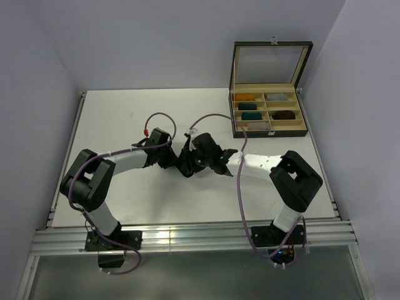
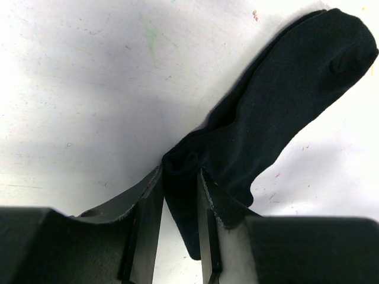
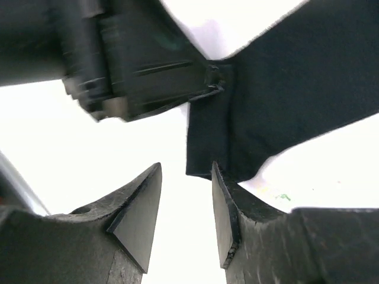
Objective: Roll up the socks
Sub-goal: Roll the sock at the center of the board.
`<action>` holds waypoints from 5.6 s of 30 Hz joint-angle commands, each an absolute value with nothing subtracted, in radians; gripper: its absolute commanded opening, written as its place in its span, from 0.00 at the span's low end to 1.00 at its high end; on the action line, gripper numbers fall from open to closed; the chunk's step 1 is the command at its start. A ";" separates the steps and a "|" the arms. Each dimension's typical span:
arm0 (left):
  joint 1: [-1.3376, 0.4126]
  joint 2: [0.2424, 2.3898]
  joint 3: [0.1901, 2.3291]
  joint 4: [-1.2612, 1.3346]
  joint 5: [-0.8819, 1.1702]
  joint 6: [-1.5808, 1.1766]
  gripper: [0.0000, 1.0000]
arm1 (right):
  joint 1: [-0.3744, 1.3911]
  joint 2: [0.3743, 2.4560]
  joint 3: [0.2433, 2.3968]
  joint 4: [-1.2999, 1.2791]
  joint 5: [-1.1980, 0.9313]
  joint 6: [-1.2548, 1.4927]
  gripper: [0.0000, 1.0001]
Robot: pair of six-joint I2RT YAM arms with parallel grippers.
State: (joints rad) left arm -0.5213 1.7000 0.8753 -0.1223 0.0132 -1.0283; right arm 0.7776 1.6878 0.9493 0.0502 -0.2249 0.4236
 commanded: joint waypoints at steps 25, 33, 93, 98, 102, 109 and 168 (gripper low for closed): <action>-0.526 1.767 0.899 -0.324 0.001 -0.911 0.33 | 1.037 1.896 0.980 0.195 0.310 -0.040 0.47; -0.525 1.738 0.916 -0.315 0.038 -0.882 0.36 | 1.031 1.911 0.986 0.138 0.255 -0.008 0.00; -0.431 1.474 0.609 0.020 0.005 -1.071 0.51 | 0.598 2.203 1.270 0.066 -0.989 0.652 0.00; -0.433 1.499 0.637 -0.052 0.005 -1.069 0.31 | 0.598 2.201 1.275 0.064 -0.983 0.655 0.00; -0.433 1.514 0.649 -0.103 0.005 -1.063 0.11 | 0.600 2.186 1.292 0.015 -0.934 0.597 0.00; -0.433 1.568 0.693 -0.179 0.023 -1.028 0.00 | 0.630 2.036 1.250 -0.074 -0.749 0.410 0.18; -0.399 1.588 0.870 -0.330 0.095 -0.868 0.32 | 0.954 1.922 1.130 -0.139 -0.200 -0.023 0.00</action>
State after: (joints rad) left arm -0.4049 1.6558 0.9024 -0.3271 0.1207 -0.8589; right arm 1.0164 1.8988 1.1046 0.0071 0.0566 -0.1074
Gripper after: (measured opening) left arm 0.247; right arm 0.057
